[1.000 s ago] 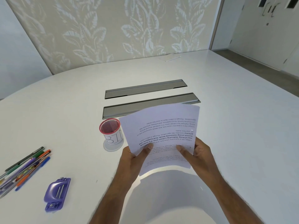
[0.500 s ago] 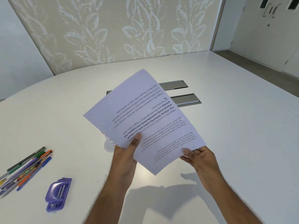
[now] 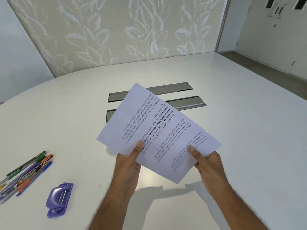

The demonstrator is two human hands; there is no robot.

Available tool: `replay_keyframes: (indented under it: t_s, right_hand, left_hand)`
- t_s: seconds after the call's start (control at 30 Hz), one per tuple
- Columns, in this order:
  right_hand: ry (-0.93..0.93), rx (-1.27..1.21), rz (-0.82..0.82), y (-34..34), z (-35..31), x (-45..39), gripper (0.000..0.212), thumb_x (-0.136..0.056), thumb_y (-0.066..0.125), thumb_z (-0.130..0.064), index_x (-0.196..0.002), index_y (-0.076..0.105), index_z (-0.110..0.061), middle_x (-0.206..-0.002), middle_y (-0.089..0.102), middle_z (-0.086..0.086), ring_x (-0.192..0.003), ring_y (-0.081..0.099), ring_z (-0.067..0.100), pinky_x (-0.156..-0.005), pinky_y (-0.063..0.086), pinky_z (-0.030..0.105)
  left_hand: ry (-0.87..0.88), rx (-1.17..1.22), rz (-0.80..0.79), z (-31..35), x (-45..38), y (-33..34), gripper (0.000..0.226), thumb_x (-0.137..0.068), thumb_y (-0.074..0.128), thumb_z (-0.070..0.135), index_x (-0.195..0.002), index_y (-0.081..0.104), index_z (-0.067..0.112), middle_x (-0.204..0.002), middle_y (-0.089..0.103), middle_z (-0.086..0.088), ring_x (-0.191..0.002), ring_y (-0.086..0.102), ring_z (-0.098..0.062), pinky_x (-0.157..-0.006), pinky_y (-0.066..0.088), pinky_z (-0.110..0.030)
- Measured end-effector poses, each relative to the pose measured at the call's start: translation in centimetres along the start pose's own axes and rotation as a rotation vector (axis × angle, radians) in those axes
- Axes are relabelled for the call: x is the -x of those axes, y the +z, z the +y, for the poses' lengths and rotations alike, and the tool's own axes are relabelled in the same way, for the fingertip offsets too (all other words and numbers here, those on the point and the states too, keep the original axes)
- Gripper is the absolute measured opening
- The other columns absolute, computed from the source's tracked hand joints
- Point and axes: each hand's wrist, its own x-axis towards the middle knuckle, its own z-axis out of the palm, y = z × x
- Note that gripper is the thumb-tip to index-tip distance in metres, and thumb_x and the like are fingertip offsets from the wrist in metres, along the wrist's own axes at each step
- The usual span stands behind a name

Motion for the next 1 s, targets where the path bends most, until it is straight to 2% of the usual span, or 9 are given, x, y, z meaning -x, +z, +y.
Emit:
replay_keyframes:
  t_s: [0.1,0.17,0.3,0.43,0.5,0.6,0.7,0.9,1.0]
  right_hand:
    - [-0.068,0.095,0.054,-1.0,-0.7,-0.3,0.061,-0.067,0.097,-0.051,-0.119,0.08,-0.024,-0.122,0.082,0.004,-0.108,0.079,0.019,-0.082,0.063,0.028]
    - [-0.104,0.148,0.086,-1.6,-1.2,-0.5,0.061,-0.067,0.096,-0.055,-0.118,0.08,-0.024,-0.12,0.082,0.003,-0.107,0.079,0.018,-0.083,0.063,0.028]
    - [-0.155,0.23,0.101,-2.8,-2.2,-0.8,0.036,-0.081,0.089,-0.037,-0.113,0.082,-0.023,-0.115,0.084,-0.001,-0.104,0.08,0.015,-0.082,0.062,0.023]
    - [-0.193,0.366,0.084,-2.8,-3.4,-0.7,0.019,-0.083,0.083,-0.035,-0.102,0.083,-0.03,-0.101,0.086,-0.008,-0.09,0.082,0.009,-0.069,0.059,0.014]
    - [-0.212,0.412,0.074,-2.4,-3.8,-0.7,0.016,-0.081,0.082,-0.038,-0.097,0.083,-0.036,-0.096,0.085,-0.012,-0.084,0.081,0.006,-0.065,0.058,0.013]
    - [-0.249,0.472,0.058,-1.9,-4.3,-0.9,0.016,-0.08,0.083,-0.046,-0.095,0.081,-0.043,-0.093,0.084,-0.019,-0.079,0.081,0.002,-0.06,0.058,0.013]
    - [-0.273,0.497,0.052,-2.0,-4.2,-1.2,0.017,-0.083,0.086,-0.047,-0.098,0.08,-0.043,-0.096,0.084,-0.02,-0.079,0.081,0.002,-0.06,0.059,0.014]
    - [-0.156,0.52,0.081,-3.3,-0.8,-1.2,0.018,-0.079,0.082,-0.037,-0.094,0.079,-0.027,-0.097,0.085,-0.012,-0.081,0.082,0.005,-0.064,0.061,0.017]
    - [-0.123,0.514,0.1,-3.5,-0.2,-1.4,0.014,-0.084,0.084,-0.03,-0.095,0.078,-0.025,-0.094,0.084,-0.016,-0.08,0.081,0.005,-0.063,0.06,0.015]
  left_hand:
    - [0.038,0.001,0.024,1.1,-0.5,-1.2,0.048,-0.104,0.063,0.007,-0.148,0.059,0.025,-0.152,0.062,-0.007,-0.139,0.06,-0.026,-0.104,0.056,-0.039]
    - [0.04,-0.028,0.055,1.9,-0.7,-2.0,0.041,-0.105,0.062,0.008,-0.143,0.065,0.022,-0.149,0.065,-0.01,-0.134,0.064,-0.025,-0.105,0.056,-0.039]
    - [0.042,-0.246,0.156,2.9,-0.9,-3.5,0.029,-0.095,0.072,0.018,-0.123,0.077,0.013,-0.127,0.078,-0.012,-0.108,0.076,-0.022,-0.095,0.063,-0.035]
    - [0.066,-0.676,0.069,3.1,-0.5,-4.0,0.017,-0.09,0.079,0.028,-0.106,0.084,0.031,-0.103,0.086,0.002,-0.091,0.082,-0.018,-0.074,0.063,-0.021]
    - [0.06,-0.771,0.071,2.8,-0.5,-3.7,0.013,-0.086,0.081,0.037,-0.098,0.083,0.039,-0.094,0.086,0.01,-0.083,0.082,-0.015,-0.065,0.061,-0.02]
    - [0.072,-0.794,0.105,2.3,-0.7,-3.1,0.008,-0.082,0.084,0.047,-0.089,0.082,0.051,-0.088,0.084,0.018,-0.077,0.081,-0.011,-0.057,0.059,-0.017]
    - [0.074,-0.76,0.082,1.9,-0.6,-2.8,0.016,-0.08,0.079,0.052,-0.095,0.079,0.059,-0.091,0.083,0.022,-0.08,0.08,-0.007,-0.059,0.059,-0.015]
    - [-0.056,-0.714,0.103,-1.2,0.3,-3.7,0.022,-0.086,0.076,0.042,-0.106,0.079,0.05,-0.105,0.084,0.014,-0.098,0.08,-0.013,-0.079,0.065,-0.032]
    - [-0.056,-0.745,0.08,-1.6,0.6,-4.1,0.03,-0.085,0.074,0.049,-0.115,0.076,0.045,-0.11,0.083,0.016,-0.102,0.079,-0.01,-0.083,0.064,-0.031]
